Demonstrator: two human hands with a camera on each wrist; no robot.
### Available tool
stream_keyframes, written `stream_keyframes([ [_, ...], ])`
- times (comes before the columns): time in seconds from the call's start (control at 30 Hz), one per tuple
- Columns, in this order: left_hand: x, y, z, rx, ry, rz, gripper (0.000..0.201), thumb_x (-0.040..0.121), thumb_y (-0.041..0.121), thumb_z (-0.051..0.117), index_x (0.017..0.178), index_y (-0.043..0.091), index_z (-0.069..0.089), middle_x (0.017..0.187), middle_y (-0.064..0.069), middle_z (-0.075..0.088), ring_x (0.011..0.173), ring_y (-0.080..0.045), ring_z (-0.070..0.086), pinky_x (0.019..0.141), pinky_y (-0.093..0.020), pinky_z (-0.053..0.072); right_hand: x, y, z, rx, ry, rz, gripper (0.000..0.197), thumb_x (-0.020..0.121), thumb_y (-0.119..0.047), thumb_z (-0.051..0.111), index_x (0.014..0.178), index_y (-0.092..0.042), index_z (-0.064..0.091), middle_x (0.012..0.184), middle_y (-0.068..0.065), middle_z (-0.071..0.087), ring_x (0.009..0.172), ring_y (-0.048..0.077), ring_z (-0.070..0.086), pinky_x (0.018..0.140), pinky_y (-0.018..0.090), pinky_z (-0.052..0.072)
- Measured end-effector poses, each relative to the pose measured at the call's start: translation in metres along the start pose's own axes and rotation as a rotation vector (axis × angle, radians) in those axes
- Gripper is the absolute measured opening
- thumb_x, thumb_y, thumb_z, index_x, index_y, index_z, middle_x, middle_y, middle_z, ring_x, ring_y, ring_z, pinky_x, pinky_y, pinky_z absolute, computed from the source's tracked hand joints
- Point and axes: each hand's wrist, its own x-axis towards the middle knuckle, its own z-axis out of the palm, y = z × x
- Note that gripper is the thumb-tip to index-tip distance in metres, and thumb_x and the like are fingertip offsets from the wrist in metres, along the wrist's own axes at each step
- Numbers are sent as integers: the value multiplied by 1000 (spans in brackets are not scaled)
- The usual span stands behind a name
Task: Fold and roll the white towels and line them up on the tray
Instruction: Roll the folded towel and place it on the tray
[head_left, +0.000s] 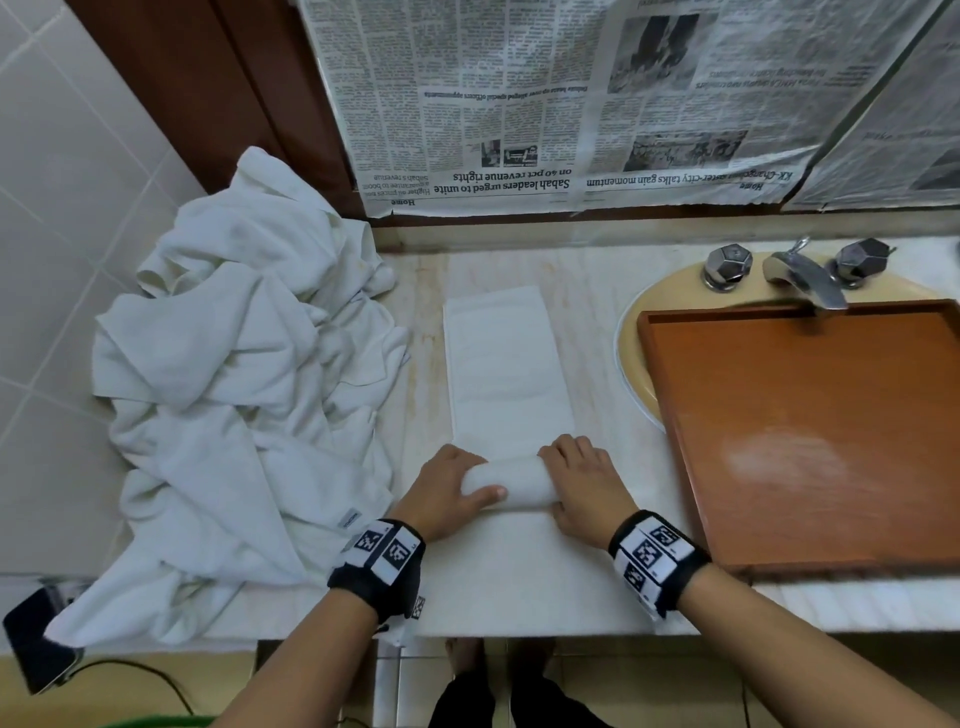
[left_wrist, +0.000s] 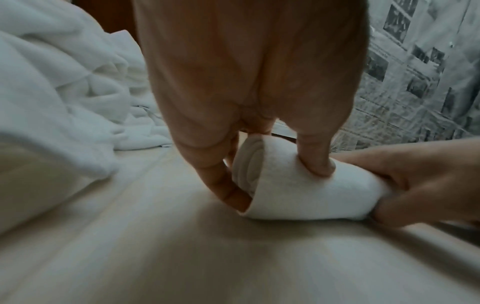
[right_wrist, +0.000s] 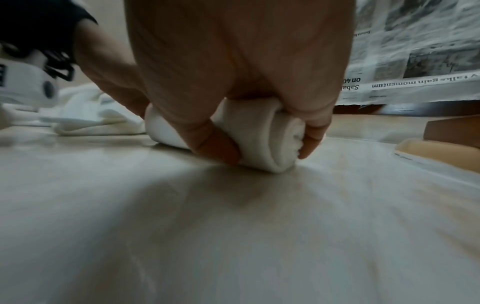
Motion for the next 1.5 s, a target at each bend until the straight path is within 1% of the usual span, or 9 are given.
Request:
stream_keyframes([
  [0.1,-4,-1,11,61,105,113,71,81,64,62,140,26,47,136,1,36,114,-21,43,99,-30,35,13,-1,-10,2,-58,37,46,78,-18,57,122,-13,44,124,6,44,116,27,41,85,36,35],
  [0.27,-9,-6,22,81,141,162,62,89,47,67,144,25,45,134,3,43,111,-16,36,102,-29,33,25,9,-21,243,-245,37,46,79,-17,60,122,-13,44,121,6,46,113,24,43,85,30,36],
  [0.43,2,-4,9,60,54,131,64,88,54,66,143,29,45,131,4,44,110,-12,31,98,-25,29,4,27,-14,807,-25,248,54,80,-8,67,129,-16,46,129,-1,45,115,16,46,91,21,34],
  [0.63,4,-9,20,28,79,139,82,74,75,51,142,32,44,123,12,36,112,-10,26,99,-24,26,-7,6,-5,969,-19,285,66,88,3,51,148,-11,28,150,1,28,137,15,30,109,17,21],
  [0.77,8,-5,26,58,80,146,83,72,79,49,143,35,44,126,6,38,115,-17,29,102,-28,29,-10,6,3,918,-27,261,66,93,4,41,154,-11,21,163,2,13,150,15,11,116,17,7],
  [1.1,7,1,19,147,34,76,91,65,84,43,143,36,44,129,4,41,118,-21,33,104,-37,38,-21,16,8,651,77,98,66,93,-6,48,154,-8,23,162,7,17,149,19,19,115,16,11],
  [1.23,12,5,12,233,-20,30,86,65,83,53,139,38,45,125,7,43,117,-20,38,95,-37,43,-25,13,12,298,162,-99,64,82,-23,55,143,-7,44,144,9,45,135,28,42,108,39,43],
  [1.33,10,9,10,315,-14,10,78,75,75,62,140,40,39,131,8,42,120,-21,40,95,-40,42,-15,14,6,314,124,-36,56,85,-31,41,136,-8,50,132,7,53,123,28,47,95,41,48],
  [1.5,-2,10,24,458,172,184,74,80,81,43,143,43,40,137,11,46,123,-21,43,96,-41,36,-1,13,0,357,8,19,74,76,-48,13,129,-11,49,122,5,48,110,24,42,94,38,36],
])
